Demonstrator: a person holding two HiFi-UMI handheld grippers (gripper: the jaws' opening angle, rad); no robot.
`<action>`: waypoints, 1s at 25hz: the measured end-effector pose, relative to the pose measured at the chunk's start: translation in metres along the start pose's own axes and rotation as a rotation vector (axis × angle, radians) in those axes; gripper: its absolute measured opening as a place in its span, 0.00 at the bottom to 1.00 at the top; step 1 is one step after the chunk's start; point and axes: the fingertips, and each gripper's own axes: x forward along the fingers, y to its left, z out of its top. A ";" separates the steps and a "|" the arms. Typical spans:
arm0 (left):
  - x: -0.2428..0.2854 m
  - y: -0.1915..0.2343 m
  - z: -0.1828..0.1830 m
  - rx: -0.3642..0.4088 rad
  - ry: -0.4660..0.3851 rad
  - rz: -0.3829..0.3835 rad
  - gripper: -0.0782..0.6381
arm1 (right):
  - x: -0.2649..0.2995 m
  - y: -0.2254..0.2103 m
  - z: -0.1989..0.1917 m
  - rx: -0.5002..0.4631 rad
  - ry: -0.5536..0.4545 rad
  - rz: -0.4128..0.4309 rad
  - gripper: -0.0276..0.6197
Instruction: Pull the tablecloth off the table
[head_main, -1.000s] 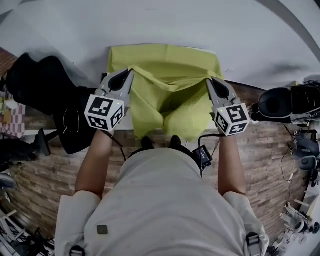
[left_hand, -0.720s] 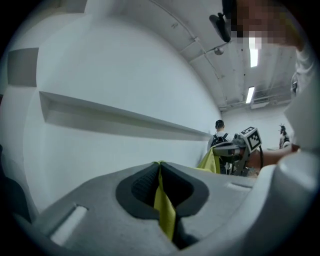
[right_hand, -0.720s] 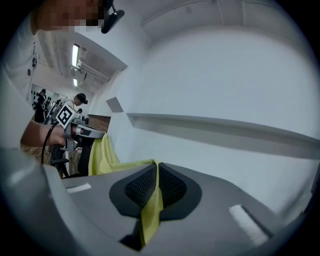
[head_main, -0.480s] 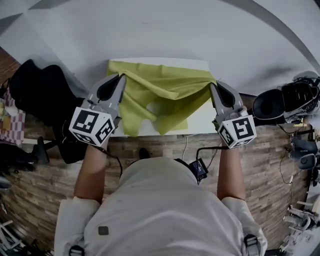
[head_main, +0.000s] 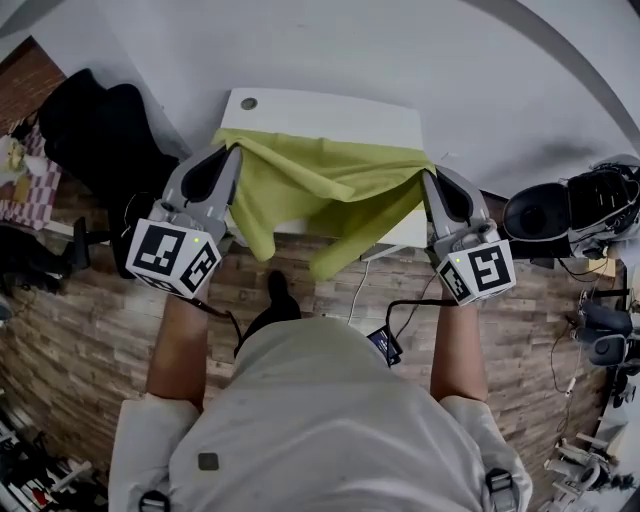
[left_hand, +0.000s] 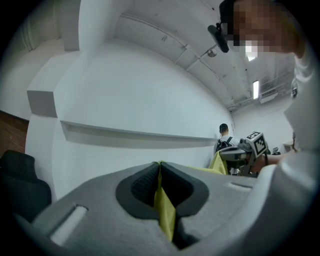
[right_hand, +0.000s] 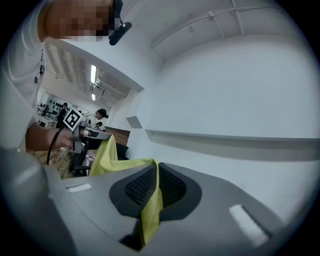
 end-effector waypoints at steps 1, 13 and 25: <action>-0.010 -0.010 0.000 0.000 0.000 0.012 0.12 | -0.012 0.005 0.001 0.001 -0.004 0.011 0.06; -0.116 -0.100 0.012 0.017 0.005 0.086 0.12 | -0.126 0.061 0.025 0.050 -0.085 0.098 0.06; -0.186 -0.083 0.041 0.054 -0.053 0.021 0.12 | -0.152 0.129 0.064 0.013 -0.106 0.021 0.06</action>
